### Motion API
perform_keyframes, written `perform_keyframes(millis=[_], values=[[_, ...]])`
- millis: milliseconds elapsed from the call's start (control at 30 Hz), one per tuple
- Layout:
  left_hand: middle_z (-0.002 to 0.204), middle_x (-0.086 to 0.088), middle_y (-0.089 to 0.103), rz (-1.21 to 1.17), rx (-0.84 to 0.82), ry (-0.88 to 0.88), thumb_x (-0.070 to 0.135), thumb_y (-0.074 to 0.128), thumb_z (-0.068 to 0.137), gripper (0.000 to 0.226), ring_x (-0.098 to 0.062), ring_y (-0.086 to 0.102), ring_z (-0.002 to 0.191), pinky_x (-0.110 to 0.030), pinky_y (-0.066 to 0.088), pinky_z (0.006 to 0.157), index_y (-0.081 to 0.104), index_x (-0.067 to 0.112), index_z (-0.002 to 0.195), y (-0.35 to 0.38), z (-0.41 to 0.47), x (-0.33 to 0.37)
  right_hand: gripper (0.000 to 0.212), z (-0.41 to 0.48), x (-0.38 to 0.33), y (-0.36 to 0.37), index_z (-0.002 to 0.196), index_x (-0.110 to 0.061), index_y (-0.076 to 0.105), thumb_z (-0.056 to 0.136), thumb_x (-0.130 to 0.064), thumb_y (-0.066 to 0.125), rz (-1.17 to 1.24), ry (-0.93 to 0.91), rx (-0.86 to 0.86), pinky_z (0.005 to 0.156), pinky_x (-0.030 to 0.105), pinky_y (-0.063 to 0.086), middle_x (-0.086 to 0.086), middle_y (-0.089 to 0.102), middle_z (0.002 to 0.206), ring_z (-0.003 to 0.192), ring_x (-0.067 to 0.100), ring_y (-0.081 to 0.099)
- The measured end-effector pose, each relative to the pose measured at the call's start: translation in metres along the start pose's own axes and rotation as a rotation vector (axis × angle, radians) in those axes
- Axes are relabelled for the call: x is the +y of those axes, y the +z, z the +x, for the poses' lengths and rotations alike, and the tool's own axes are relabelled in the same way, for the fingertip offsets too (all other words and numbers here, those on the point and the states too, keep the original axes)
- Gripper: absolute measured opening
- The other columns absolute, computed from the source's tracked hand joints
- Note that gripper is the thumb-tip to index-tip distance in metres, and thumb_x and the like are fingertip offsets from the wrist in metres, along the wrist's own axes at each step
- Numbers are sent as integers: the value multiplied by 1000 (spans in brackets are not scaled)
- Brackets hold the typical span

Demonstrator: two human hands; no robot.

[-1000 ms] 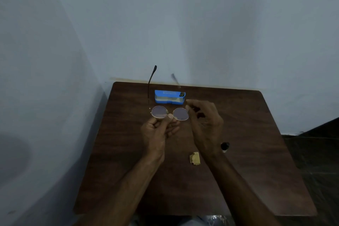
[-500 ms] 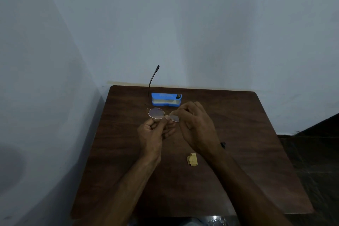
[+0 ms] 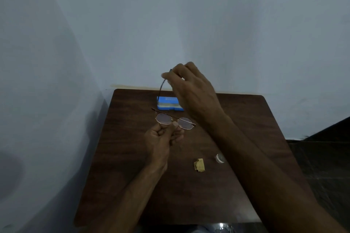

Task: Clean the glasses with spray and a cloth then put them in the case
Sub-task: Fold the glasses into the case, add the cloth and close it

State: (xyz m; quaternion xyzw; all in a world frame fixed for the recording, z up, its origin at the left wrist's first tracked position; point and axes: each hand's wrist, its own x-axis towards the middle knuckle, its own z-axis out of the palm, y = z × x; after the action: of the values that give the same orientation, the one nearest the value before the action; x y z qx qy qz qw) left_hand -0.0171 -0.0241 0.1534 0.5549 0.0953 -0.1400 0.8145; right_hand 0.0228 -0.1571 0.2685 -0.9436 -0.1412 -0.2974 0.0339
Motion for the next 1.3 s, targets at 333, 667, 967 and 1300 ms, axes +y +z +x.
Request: perform_keyframes(millis=[333,667,967,1300], values=[[83,-11,80,-161,57,-50,5,73,95,4,-19,79,76,-29,64,67,77,5,96,-11,11,20,6,-73,1,22,105,-12,67,99,-13,65,191,220,-33,67,34,44,5,61,101,91,20,53],[86,-12,80,-177,68,-145,9,74,94,5,-18,79,77,-28,65,67,77,5,94,-12,22,26,52,-119,-9,54,139,-14,66,88,-15,76,193,266,-63,78,23,43,6,53,128,110,15,50],[84,-10,81,-195,35,-294,12,75,94,5,-17,80,77,-27,65,66,78,7,93,-12,33,28,32,-122,3,75,130,-14,69,102,-29,62,287,249,-4,92,42,55,6,67,127,118,22,60],[103,-11,83,-145,8,-350,22,79,92,21,-19,80,90,-28,65,70,79,9,109,-14,49,17,16,-114,-1,91,109,-16,73,96,-8,75,671,618,120,86,34,60,-5,71,107,102,13,69]])
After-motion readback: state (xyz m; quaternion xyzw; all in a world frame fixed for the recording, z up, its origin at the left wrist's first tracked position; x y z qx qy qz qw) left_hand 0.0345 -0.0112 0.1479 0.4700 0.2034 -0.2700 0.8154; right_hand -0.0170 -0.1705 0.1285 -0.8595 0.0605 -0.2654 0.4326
